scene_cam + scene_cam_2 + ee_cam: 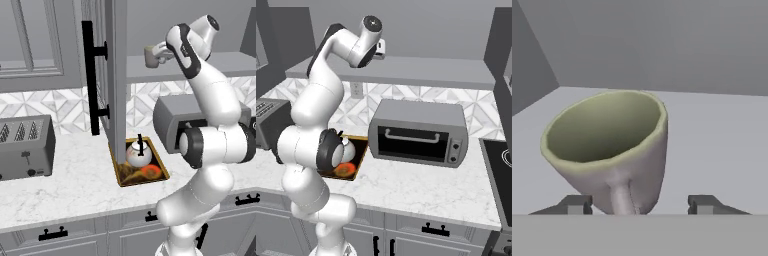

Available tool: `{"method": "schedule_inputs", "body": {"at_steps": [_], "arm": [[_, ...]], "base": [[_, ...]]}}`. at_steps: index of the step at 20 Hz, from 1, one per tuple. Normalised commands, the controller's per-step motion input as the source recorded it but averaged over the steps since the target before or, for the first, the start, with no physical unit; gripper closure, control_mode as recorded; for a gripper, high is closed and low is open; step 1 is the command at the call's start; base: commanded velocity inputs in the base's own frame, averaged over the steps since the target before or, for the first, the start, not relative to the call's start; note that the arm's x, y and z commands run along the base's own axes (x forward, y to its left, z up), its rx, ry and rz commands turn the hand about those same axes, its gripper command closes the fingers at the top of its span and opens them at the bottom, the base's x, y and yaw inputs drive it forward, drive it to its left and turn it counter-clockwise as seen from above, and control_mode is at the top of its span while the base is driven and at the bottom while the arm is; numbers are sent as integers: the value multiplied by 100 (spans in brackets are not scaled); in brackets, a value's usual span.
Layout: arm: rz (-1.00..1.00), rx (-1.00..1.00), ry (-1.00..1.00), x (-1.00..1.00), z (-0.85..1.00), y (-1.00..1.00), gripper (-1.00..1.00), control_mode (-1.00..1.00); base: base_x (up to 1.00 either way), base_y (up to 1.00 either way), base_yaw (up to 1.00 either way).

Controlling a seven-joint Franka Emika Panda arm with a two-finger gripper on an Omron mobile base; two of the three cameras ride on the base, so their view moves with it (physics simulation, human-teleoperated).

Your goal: Pick the kettle from the counter and place it on the tray. Then pick the mug from the cabinet and place it on the tray. Then close the cabinet doors.

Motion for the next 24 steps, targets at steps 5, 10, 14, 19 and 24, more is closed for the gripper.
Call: {"method": "schedule_inputs", "body": {"at_steps": [5, 10, 14, 19, 24], "arm": [[1, 1, -14, -15, 0, 0, 100, -100], [3, 1, -17, -20, 0, 0, 100, -100], [6, 0, -4, -21, -4, 0, 100, -100], [7, 0, -9, -78, 0, -5, 100, -100], [21, -5, -13, -100, 1, -29, 100, -100]], "base": [[0, 0, 0], [0, 0, 0], [0, 0, 0], [0, 0, 0], [0, 0, 0]]}}
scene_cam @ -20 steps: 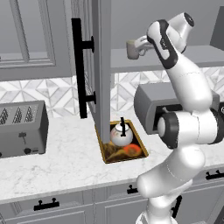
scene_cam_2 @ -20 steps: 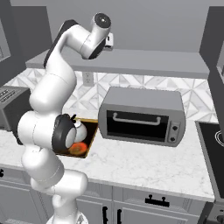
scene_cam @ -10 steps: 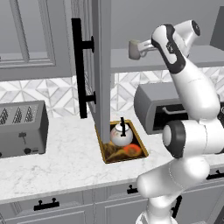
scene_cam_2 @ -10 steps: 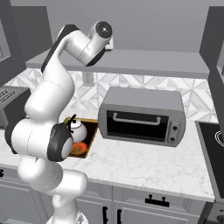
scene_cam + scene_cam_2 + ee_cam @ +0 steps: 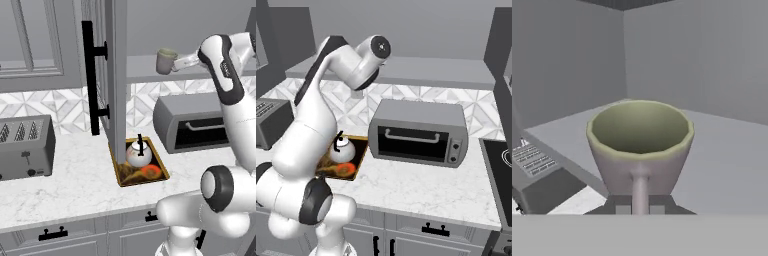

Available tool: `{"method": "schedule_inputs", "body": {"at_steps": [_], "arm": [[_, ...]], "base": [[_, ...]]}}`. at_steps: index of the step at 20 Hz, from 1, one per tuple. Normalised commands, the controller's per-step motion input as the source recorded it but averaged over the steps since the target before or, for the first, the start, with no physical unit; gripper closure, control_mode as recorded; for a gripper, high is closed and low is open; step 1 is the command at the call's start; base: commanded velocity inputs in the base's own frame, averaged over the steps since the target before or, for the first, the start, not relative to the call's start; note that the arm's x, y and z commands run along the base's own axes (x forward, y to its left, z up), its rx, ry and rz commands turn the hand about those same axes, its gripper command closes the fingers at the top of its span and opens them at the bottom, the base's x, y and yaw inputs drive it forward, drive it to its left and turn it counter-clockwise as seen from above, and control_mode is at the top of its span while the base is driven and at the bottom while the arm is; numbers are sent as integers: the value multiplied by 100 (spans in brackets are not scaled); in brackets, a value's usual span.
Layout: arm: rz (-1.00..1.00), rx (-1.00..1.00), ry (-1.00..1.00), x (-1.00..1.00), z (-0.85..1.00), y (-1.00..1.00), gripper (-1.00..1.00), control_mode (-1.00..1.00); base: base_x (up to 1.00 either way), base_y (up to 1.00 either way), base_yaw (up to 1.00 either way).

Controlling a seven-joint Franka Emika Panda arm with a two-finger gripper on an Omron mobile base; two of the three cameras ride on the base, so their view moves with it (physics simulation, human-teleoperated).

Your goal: Pick the kettle from the counter and place it on the tray. Then pick the mug from the cabinet and place it on the tray. Then close the cabinet doors.

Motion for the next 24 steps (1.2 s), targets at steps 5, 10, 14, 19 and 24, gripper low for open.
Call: {"method": "schedule_inputs", "body": {"at_steps": [5, 10, 14, 19, 24], "arm": [[36, -1, -18, -100, 0, -6, 100, -100], [44, -1, -8, -100, -54, 6, 100, -100], [32, 0, -9, -98, -100, 30, 100, -100], [21, -1, -8, -44, -100, 55, 100, -100], [9, -11, 3, 4, -100, 56, 100, -100]], "base": [[0, 0, 0], [0, 0, 0], [0, 0, 0], [0, 0, 0], [0, 0, 0]]}}
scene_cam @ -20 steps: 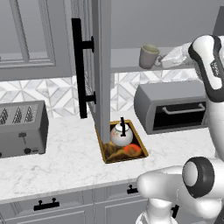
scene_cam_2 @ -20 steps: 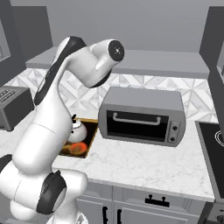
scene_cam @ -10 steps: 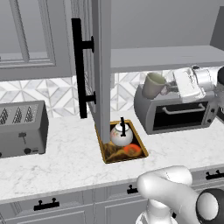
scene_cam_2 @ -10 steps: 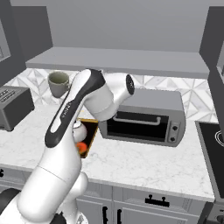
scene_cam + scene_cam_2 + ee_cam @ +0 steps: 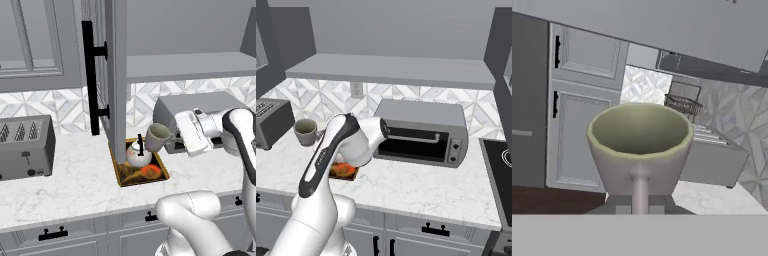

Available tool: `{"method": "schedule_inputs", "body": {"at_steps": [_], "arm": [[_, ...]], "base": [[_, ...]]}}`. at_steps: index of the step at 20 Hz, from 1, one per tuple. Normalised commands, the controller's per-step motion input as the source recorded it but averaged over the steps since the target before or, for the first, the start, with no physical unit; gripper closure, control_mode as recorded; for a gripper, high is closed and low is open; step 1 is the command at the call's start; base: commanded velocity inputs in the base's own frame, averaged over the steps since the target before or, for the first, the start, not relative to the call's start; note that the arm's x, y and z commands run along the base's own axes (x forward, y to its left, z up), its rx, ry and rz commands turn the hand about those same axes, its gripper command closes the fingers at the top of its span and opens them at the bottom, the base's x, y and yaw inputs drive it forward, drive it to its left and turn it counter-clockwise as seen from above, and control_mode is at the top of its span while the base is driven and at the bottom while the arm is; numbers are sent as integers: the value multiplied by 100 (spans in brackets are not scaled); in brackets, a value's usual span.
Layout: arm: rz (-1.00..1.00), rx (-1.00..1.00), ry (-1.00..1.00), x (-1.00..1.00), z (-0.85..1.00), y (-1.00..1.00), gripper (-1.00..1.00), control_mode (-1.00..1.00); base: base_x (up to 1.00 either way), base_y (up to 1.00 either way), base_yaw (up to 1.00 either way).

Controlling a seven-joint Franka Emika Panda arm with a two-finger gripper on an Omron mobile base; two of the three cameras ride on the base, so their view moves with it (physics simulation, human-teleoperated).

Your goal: Pick the kettle from the counter and place it on the tray. Then pick the mug from the cabinet and place it on the tray. Then close the cabinet doors.

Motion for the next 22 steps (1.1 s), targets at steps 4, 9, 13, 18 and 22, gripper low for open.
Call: {"method": "schedule_inputs", "body": {"at_steps": [4, 9, 13, 18, 22], "arm": [[3, -9, 10, 18, -97, 4, 100, -100], [1, 0, 9, 35, -70, -13, 100, -100], [0, 0, 2, 39, -48, -3, 100, -100], [0, 0, 4, 40, -45, 0, 100, -100], [0, 0, 3, 40, -41, 0, 100, -100]], "base": [[0, 0, 0], [0, 0, 0], [0, 0, 0], [0, 0, 0], [0, 0, 0]]}}
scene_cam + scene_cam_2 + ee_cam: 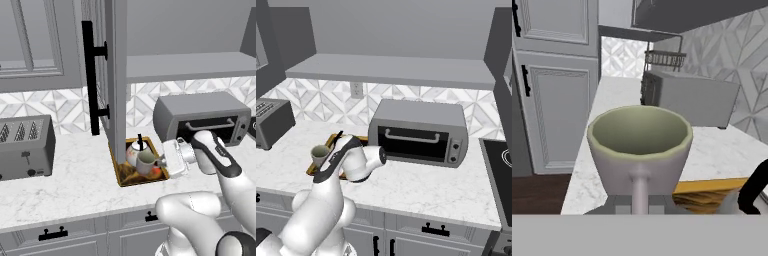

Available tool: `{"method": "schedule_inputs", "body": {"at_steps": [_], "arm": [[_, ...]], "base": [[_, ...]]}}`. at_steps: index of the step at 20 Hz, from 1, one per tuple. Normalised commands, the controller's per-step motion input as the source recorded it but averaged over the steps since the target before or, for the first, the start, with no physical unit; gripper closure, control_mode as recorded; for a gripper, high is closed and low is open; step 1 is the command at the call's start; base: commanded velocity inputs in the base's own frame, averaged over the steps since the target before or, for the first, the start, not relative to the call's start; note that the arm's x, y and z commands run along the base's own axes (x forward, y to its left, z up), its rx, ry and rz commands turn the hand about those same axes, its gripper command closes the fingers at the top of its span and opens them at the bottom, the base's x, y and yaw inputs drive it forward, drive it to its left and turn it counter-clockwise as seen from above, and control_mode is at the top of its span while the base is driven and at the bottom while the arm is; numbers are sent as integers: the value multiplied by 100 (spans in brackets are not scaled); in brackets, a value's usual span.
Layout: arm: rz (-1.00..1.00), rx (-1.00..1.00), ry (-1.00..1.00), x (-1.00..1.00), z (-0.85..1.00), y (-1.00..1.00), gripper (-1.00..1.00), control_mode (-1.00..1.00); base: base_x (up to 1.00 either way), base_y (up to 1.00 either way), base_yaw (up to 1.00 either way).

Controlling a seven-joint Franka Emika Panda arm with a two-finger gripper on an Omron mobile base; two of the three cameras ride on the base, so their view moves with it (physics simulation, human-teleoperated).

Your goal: Pick the kettle from the counter and place it on the tray. Then pick the mug from the cabinet and place it on the tray. Then close the cabinet doors.

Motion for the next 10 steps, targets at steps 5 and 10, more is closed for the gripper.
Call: {"method": "schedule_inputs", "body": {"at_steps": [5, 10], "arm": [[0, -2, 3, 22, -48, 0, 100, -100], [0, -1, 0, 18, -45, 0, 100, -100]], "base": [[0, 0, 0], [0, 0, 0]]}}
